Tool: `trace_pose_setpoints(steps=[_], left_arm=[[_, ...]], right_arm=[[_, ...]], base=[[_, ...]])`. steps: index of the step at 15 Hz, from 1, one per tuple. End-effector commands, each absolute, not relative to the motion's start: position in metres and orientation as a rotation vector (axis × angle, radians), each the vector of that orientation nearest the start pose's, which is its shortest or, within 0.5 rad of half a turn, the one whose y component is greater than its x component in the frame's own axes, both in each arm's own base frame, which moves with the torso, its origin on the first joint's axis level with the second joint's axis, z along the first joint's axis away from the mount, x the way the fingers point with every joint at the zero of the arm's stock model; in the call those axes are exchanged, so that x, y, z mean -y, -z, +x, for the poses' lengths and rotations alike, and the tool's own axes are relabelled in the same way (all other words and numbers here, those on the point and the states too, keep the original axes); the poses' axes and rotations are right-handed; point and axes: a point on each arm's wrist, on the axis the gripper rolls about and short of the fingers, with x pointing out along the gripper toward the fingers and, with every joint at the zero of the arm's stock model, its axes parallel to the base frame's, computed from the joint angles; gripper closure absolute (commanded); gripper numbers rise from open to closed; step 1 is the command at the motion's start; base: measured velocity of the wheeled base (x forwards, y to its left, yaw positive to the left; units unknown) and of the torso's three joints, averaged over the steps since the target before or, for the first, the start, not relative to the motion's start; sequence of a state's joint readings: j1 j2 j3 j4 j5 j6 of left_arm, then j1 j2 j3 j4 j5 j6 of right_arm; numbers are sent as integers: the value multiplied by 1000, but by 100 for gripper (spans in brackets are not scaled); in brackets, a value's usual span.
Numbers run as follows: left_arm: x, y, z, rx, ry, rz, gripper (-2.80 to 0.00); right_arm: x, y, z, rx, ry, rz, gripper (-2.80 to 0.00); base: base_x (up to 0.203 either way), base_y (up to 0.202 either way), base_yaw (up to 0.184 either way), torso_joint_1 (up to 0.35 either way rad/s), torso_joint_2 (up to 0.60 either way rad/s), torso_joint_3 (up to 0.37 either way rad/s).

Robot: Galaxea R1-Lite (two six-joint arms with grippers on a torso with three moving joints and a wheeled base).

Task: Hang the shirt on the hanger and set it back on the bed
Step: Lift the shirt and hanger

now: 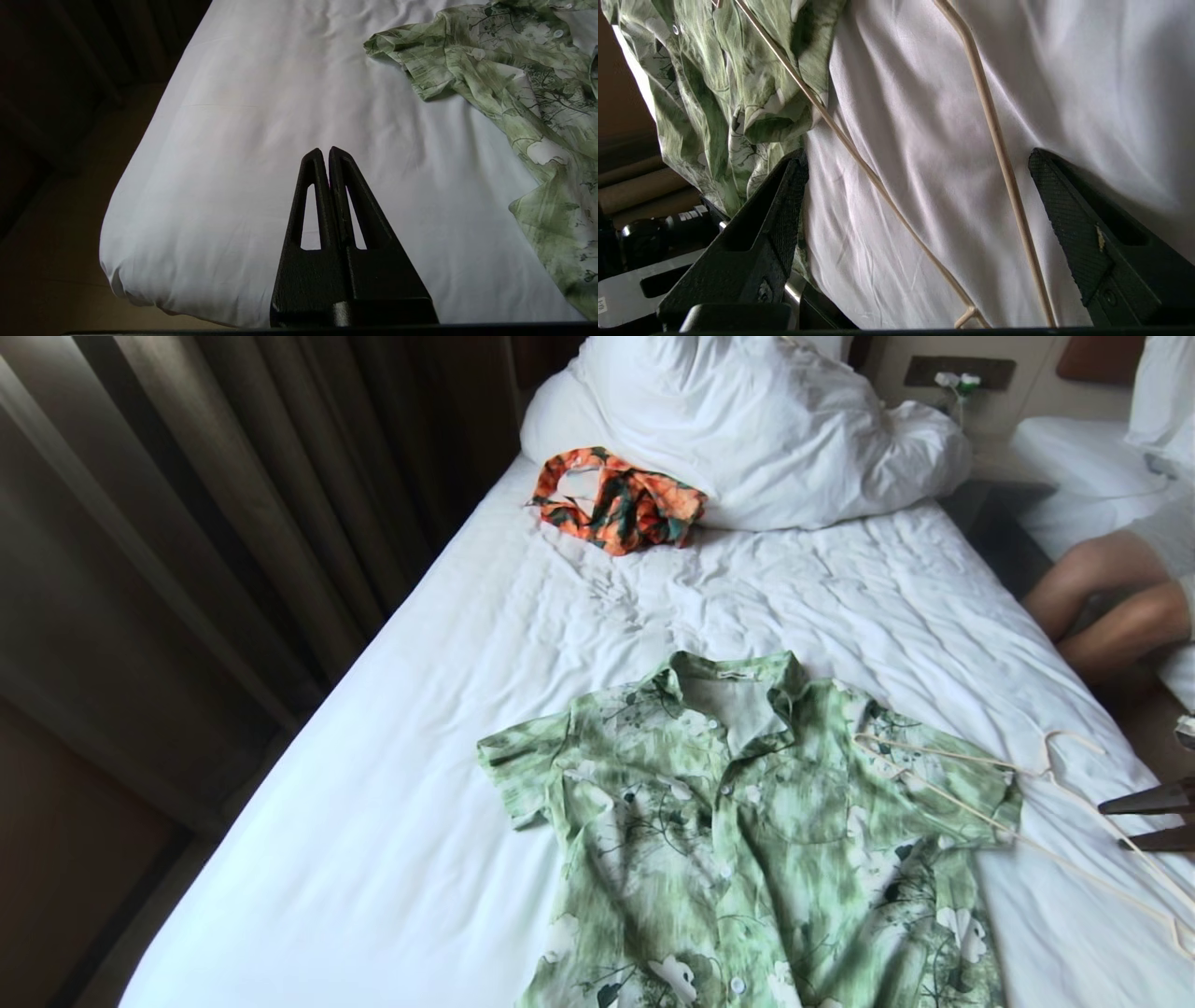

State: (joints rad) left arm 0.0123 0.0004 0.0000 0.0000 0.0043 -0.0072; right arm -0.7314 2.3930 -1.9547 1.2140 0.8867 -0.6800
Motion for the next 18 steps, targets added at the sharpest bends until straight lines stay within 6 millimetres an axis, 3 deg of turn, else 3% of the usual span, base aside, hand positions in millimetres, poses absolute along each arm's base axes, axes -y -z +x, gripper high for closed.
trace_pose_setpoints(steps=[1, 5, 18], left_arm=[[0, -75, -23, 0, -17, -8, 0], [0, -75, -23, 0, -16, -8, 0], [0, -75, -23, 0, -17, -8, 0]], right_arm=[[253, -97, 316, -984, -489, 597, -280], [241, -94, 325, -929, -567, 651, -280], [217, -67, 338, -1002, -646, 681, -280]], base=[[0, 0, 0, 0, 0, 0], [0, 0, 0, 0, 0, 0], [0, 0, 0, 0, 0, 0]])
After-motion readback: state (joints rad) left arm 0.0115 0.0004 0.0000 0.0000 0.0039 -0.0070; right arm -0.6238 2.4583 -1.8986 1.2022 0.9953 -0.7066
